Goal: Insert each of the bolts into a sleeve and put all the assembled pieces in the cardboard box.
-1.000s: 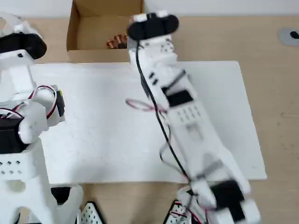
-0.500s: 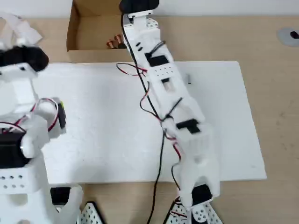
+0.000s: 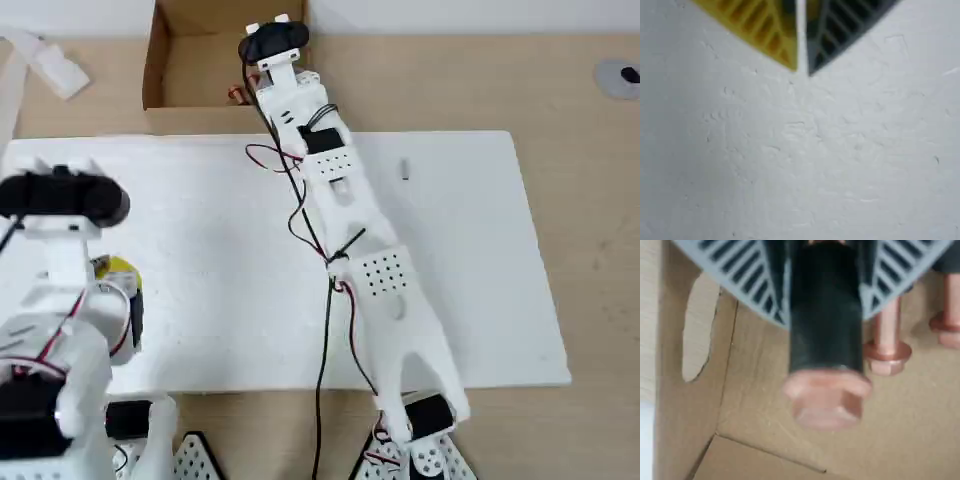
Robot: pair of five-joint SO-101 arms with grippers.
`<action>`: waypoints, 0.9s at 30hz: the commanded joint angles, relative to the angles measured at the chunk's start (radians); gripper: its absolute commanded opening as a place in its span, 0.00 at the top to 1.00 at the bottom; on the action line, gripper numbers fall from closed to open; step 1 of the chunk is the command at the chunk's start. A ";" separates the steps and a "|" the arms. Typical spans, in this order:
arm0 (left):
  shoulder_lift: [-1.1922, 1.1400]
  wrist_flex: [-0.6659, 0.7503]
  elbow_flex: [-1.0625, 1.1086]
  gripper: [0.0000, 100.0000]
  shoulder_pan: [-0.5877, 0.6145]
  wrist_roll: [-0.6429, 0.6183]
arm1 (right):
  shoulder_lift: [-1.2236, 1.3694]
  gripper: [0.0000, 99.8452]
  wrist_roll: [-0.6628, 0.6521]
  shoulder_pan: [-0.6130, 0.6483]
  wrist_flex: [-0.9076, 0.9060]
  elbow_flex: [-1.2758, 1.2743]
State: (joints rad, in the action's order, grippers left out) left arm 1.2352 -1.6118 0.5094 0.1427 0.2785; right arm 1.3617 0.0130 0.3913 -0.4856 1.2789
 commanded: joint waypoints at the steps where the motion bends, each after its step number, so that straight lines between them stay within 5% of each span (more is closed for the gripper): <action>1: 0.071 -0.002 0.035 0.99 0.003 0.003 | 0.033 0.95 -0.035 -0.005 -0.132 0.180; 7: 0.179 0.003 0.092 0.99 0.005 0.002 | 0.084 0.72 -0.032 0.013 -0.356 0.389; 10: 0.239 0.003 0.104 0.99 0.005 0.002 | 0.051 0.69 -0.031 0.019 -0.407 0.390; 14: 0.317 0.006 0.137 0.99 0.005 0.003 | -0.065 0.76 -0.028 0.016 -0.522 0.389; 19: 0.420 0.075 0.221 0.99 0.005 0.003 | -0.232 1.00 0.020 0.013 -0.701 0.390; 27: 0.544 0.137 0.374 0.99 0.005 -0.003 | -0.518 0.99 0.077 -0.001 -1.304 0.389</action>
State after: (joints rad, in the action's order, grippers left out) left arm 1.7553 -1.4983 0.8531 0.1427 0.2785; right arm 1.0073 0.0698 0.3928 -1.5842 1.6195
